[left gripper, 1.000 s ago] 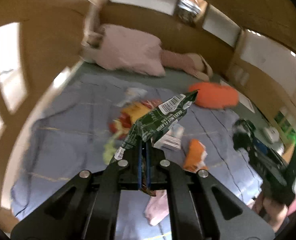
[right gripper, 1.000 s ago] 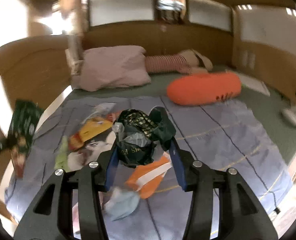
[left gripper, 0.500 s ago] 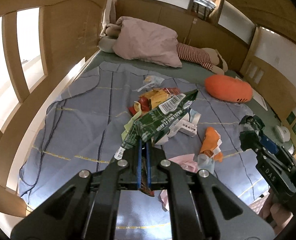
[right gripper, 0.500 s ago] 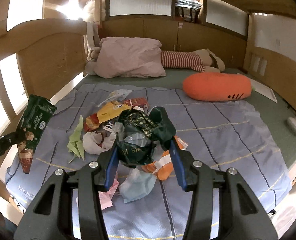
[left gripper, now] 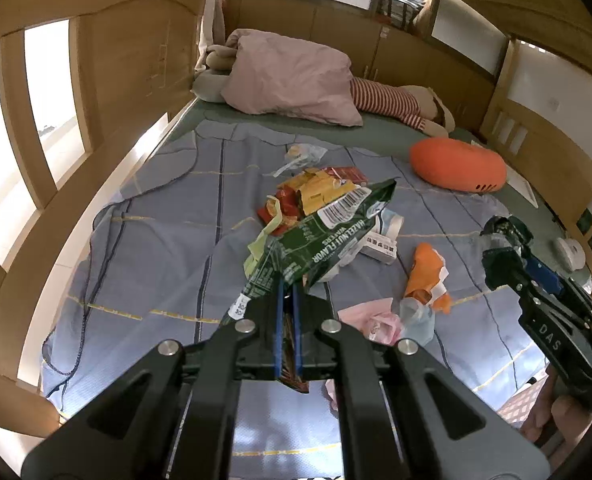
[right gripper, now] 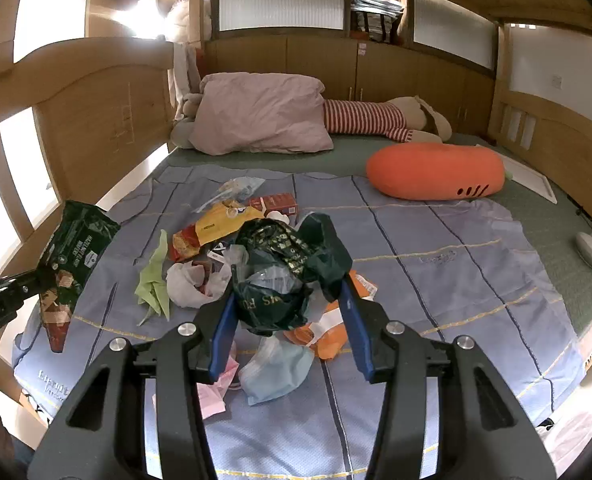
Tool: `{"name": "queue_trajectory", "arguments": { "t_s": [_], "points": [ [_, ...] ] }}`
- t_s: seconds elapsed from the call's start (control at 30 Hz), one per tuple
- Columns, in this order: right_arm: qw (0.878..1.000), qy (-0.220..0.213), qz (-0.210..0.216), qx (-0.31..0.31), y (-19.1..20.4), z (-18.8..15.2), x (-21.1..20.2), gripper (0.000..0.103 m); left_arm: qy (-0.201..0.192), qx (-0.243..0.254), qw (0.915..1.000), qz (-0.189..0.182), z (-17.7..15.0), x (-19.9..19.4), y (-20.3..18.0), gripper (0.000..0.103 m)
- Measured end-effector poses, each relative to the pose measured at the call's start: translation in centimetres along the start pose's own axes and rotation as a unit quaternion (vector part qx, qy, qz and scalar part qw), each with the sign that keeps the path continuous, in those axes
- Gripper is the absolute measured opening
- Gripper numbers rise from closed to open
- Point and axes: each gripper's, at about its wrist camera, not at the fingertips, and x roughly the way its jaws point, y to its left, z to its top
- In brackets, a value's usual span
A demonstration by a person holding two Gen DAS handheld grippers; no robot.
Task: Collect trash
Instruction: 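Carry the dark green wrapper with the right tool to the white bin and release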
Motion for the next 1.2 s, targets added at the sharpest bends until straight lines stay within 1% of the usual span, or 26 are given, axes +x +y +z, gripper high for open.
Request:
{"name": "queue_trajectory", "arguments": {
  "t_s": [0.47, 0.6, 0.63, 0.67, 0.73, 0.77, 0.83, 0.87, 0.9, 0.93, 1.0, 1.03, 1.1, 1.13, 1.17, 1.2],
  "points": [
    [1.000, 0.000, -0.001, 0.000, 0.1, 0.0, 0.0, 0.049, 0.000, 0.005, 1.0000, 0.001, 0.0, 0.1, 0.0, 0.005],
    [1.000, -0.004, 0.002, 0.005, -0.1, 0.1, -0.2, 0.049, 0.002, 0.007, 0.9999, -0.007, 0.0, 0.0, -0.3, 0.005],
    [1.000, -0.009, 0.005, 0.010, -0.4, 0.2, -0.4, 0.049, 0.003, 0.008, 0.9999, -0.014, 0.0, 0.0, -0.4, 0.005],
    [1.000, -0.013, 0.006, 0.014, -0.8, 0.3, -0.9, 0.049, 0.003, 0.010, 0.9995, -0.028, 0.0, 0.0, -0.7, 0.005],
    [0.999, -0.019, 0.012, 0.033, -2.4, 0.0, -3.2, 0.049, 0.005, 0.018, 0.9985, -0.052, -0.1, -0.1, -1.7, 0.005],
    [0.999, -0.020, 0.014, 0.043, -3.4, -0.3, -4.3, 0.050, 0.007, 0.025, 0.9968, -0.075, -0.2, -0.1, -2.5, 0.005],
    [0.997, -0.007, 0.021, 0.072, -6.8, -1.9, -7.5, 0.050, 0.007, 0.043, 0.9927, -0.112, -0.5, -0.5, -4.5, 0.005],
    [0.997, -0.002, 0.020, 0.078, -8.1, -2.5, -8.6, 0.050, 0.012, 0.060, 0.9886, -0.137, -0.8, -0.8, -6.2, 0.005],
    [0.997, 0.003, 0.010, 0.080, -9.6, -3.2, -10.0, 0.050, 0.020, 0.079, 0.9827, -0.166, -1.1, -1.1, -8.0, 0.005],
    [0.997, 0.009, -0.021, 0.077, -11.8, -4.5, -12.0, 0.050, 0.030, 0.097, 0.9762, -0.192, -1.5, -1.3, -9.8, 0.005],
    [0.995, 0.019, -0.066, 0.076, -14.6, -6.1, -14.3, 0.051, 0.053, 0.142, 0.9583, -0.242, -2.7, -2.0, -14.6, 0.005],
    [0.991, 0.030, -0.097, 0.083, -16.8, -7.5, -16.1, 0.051, 0.065, 0.159, 0.9495, -0.263, -3.4, -2.3, -16.8, 0.005],
    [0.986, 0.046, -0.126, 0.096, -19.3, -9.2, -18.1, 0.052, 0.103, 0.193, 0.9251, -0.311, -5.3, -3.0, -22.0, 0.005],
    [0.982, 0.061, -0.145, 0.103, -20.9, -10.5, -19.5, 0.052, 0.121, 0.203, 0.9130, -0.332, -6.1, -3.2, -24.0, 0.005],
    [0.979, 0.069, -0.156, 0.107, -21.9, -11.1, -20.3, 0.052, 0.143, 0.212, 0.8968, -0.361, -7.2, -3.7, -26.9, 0.005],
    [0.976, 0.078, -0.167, 0.113, -23.0, -11.9, -21.3, 0.054, 0.154, 0.219, 0.8885, -0.373, -7.9, -3.9, -28.4, 0.005]
  ]
}}
